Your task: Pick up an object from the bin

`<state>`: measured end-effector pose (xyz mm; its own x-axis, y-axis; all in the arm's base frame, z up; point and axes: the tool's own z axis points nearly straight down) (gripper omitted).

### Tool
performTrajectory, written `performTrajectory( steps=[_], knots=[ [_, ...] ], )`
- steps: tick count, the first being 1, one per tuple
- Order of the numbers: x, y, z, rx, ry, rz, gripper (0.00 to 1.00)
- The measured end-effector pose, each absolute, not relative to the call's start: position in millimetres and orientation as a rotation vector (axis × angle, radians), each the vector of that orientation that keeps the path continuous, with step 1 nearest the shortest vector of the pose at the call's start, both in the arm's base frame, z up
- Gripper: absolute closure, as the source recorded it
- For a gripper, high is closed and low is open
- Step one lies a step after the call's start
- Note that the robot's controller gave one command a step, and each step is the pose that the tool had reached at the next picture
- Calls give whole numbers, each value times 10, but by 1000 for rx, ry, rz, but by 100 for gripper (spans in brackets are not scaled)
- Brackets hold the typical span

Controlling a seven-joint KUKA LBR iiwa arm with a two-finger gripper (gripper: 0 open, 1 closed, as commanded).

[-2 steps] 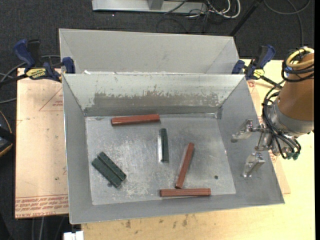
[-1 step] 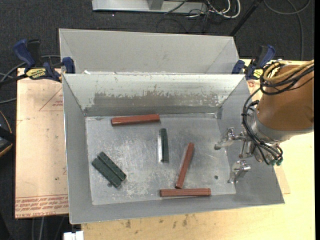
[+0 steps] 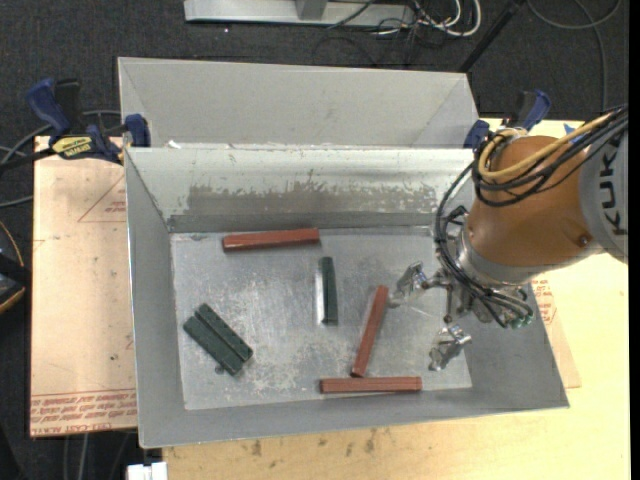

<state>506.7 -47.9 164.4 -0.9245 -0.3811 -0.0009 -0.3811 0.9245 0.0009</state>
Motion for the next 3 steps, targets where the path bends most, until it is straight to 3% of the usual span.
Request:
performTrajectory(
  steps=[1,2,3],
  knots=[
    [5006,-311,1536,-748,3050,2,0],
    [5153,-229,1020,-1273,2866,-3,0],
    [5371,-151,772,-1255,2875,1,100]
  ],
)
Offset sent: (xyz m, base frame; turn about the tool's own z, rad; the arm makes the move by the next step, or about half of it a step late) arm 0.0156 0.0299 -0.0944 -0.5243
